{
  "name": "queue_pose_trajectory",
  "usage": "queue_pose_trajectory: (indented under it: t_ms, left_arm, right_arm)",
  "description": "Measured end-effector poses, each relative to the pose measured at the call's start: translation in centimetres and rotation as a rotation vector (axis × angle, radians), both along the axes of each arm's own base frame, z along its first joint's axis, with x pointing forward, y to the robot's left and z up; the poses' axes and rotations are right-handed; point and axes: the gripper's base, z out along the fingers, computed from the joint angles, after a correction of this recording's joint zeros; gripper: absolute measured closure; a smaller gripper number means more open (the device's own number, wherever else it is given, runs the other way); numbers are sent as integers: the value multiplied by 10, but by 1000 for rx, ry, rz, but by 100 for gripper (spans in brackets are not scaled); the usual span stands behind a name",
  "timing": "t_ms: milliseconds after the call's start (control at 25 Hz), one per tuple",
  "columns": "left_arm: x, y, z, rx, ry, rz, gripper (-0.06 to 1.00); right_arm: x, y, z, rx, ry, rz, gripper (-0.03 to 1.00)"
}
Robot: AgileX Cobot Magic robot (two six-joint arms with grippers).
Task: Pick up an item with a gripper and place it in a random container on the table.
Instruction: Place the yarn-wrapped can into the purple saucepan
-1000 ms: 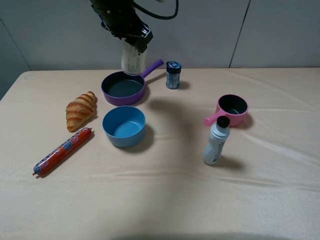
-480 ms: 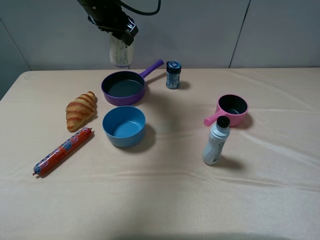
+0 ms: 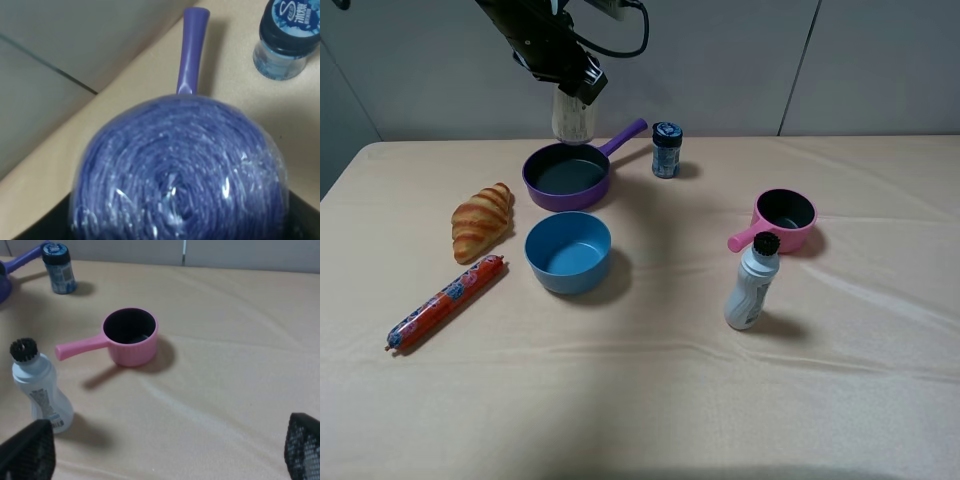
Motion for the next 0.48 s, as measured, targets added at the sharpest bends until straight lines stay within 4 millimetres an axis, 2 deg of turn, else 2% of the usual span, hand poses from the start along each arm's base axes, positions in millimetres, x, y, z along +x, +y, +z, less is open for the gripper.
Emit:
queue_pose_trajectory:
  t_ms: [480]
  left_arm:
    - [8,-4,-34,26,58,0,34]
  right_arm:
    - [0,0,0,0,0,0,27]
